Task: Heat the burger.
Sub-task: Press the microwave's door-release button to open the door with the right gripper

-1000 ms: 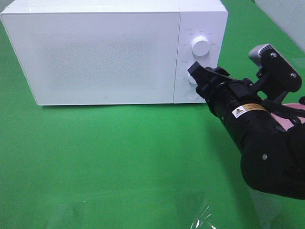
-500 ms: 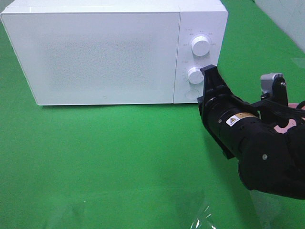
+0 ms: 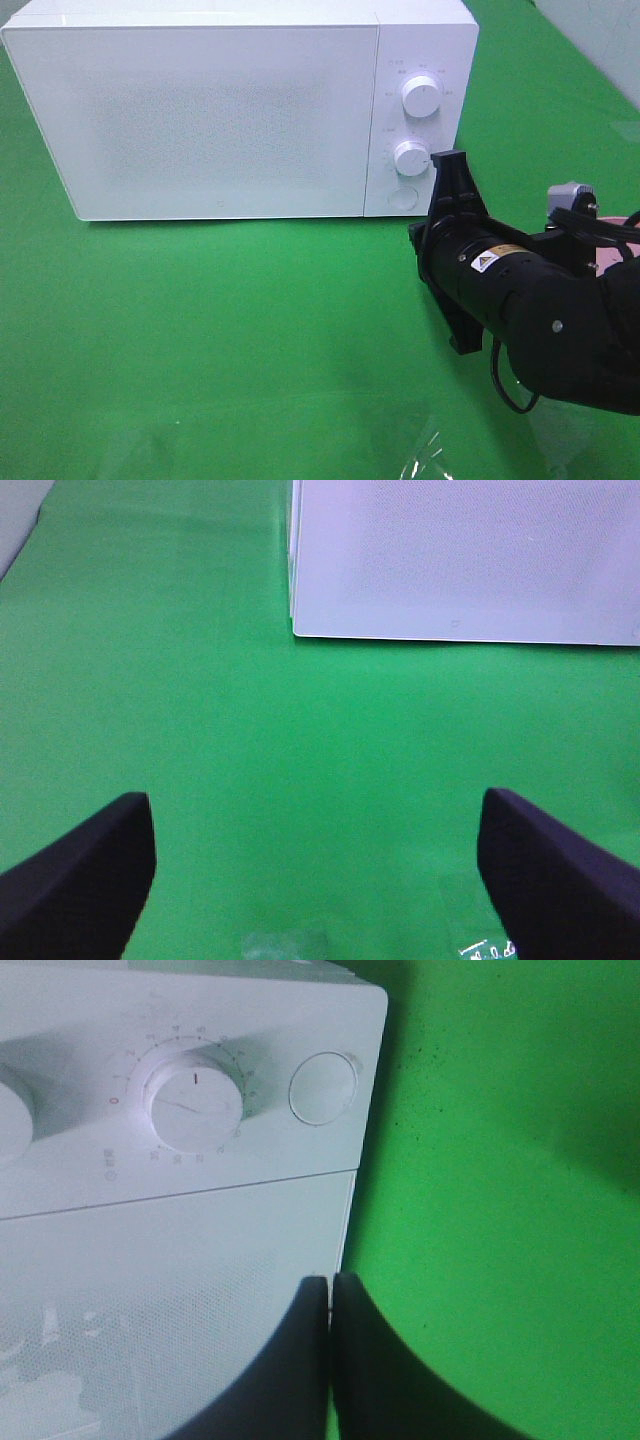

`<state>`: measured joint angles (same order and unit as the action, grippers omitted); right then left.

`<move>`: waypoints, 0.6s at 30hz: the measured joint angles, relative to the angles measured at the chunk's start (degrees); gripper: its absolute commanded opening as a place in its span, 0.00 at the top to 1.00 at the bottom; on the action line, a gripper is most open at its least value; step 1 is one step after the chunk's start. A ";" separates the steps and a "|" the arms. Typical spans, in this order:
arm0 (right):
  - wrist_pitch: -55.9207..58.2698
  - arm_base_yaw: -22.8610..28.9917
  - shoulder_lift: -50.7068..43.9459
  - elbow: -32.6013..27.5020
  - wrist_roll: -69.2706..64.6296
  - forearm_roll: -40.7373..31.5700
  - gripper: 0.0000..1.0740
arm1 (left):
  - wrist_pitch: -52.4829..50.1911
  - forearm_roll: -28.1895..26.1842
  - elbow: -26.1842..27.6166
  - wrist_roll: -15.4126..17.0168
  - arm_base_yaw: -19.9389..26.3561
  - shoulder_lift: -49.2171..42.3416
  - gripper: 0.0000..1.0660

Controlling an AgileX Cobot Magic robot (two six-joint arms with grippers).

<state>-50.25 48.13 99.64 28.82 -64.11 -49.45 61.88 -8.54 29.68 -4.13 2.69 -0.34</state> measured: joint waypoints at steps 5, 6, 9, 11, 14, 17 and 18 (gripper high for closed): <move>0.52 -1.78 0.00 0.00 -0.69 0.46 1.00 | 0.00 0.00 0.00 0.00 0.00 0.00 0.25; 0.92 -2.86 0.00 0.00 -1.26 0.92 1.00 | 0.00 0.00 0.00 0.00 0.00 0.00 0.25; 1.20 -4.70 0.46 0.11 -3.50 3.15 1.00 | 0.00 0.00 0.00 0.00 0.00 0.00 0.25; 1.32 -5.50 1.72 0.74 -4.87 4.30 1.00 | 0.00 0.00 0.00 0.00 0.00 0.00 0.25; 1.38 -6.25 4.13 1.89 -8.14 6.07 1.00 | 0.00 0.00 0.00 0.00 0.00 0.00 0.25; 1.38 -6.42 5.84 2.98 -10.37 6.76 1.00 | 0.00 0.00 0.00 0.00 0.00 0.00 0.25; 1.38 -6.47 7.22 4.07 -11.34 7.16 1.00 | 0.00 0.00 0.00 0.00 0.00 0.00 0.25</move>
<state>-48.87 41.65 106.86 32.89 -75.46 -42.28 61.88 -8.54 29.68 -4.13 2.69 -0.34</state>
